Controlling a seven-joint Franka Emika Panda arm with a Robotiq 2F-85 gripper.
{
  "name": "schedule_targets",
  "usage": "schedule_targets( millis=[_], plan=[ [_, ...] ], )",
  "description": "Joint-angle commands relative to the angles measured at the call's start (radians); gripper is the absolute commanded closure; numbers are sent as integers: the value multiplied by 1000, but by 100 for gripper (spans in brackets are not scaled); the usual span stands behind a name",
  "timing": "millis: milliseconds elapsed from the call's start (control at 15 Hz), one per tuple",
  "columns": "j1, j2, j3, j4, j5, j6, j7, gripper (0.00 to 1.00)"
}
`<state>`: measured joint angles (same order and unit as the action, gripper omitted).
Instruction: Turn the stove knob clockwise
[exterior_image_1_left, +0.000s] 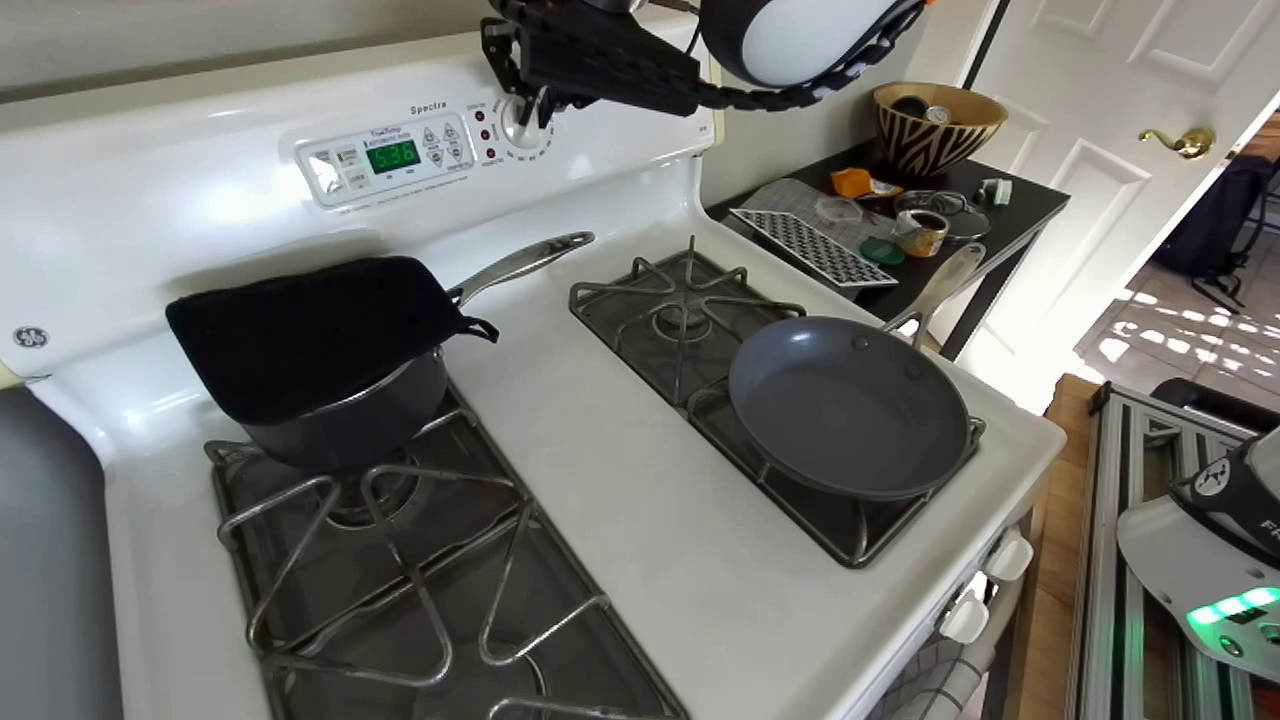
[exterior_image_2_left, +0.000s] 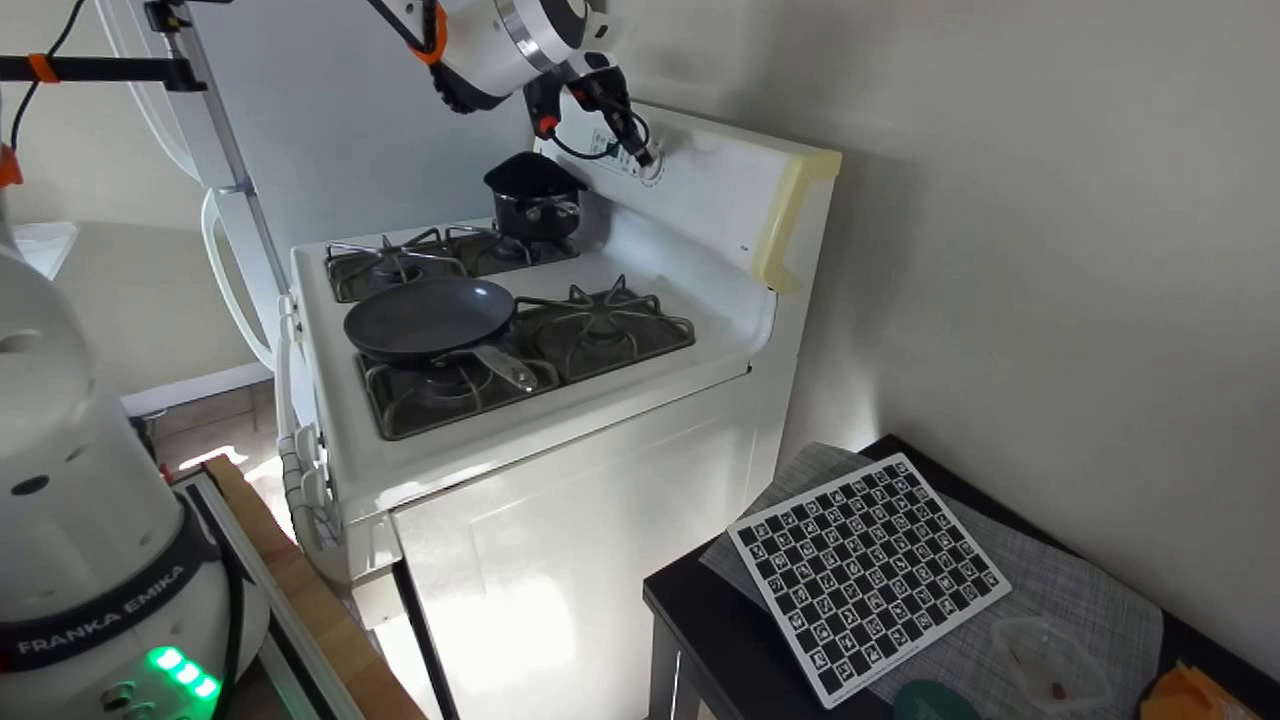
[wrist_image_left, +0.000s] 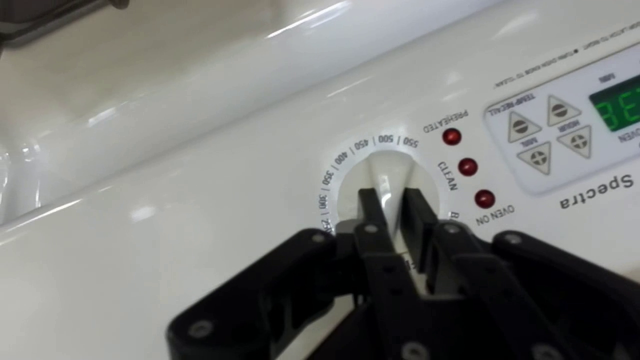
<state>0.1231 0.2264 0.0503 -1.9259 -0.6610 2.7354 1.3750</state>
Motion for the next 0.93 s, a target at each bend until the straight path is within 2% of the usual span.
schedule_targets(
  millis=[0,867],
  plan=[
    [7,36,-27,30,-22,35,132,98],
    [17,51,-55,40,-83,63,483,98]
  ],
)
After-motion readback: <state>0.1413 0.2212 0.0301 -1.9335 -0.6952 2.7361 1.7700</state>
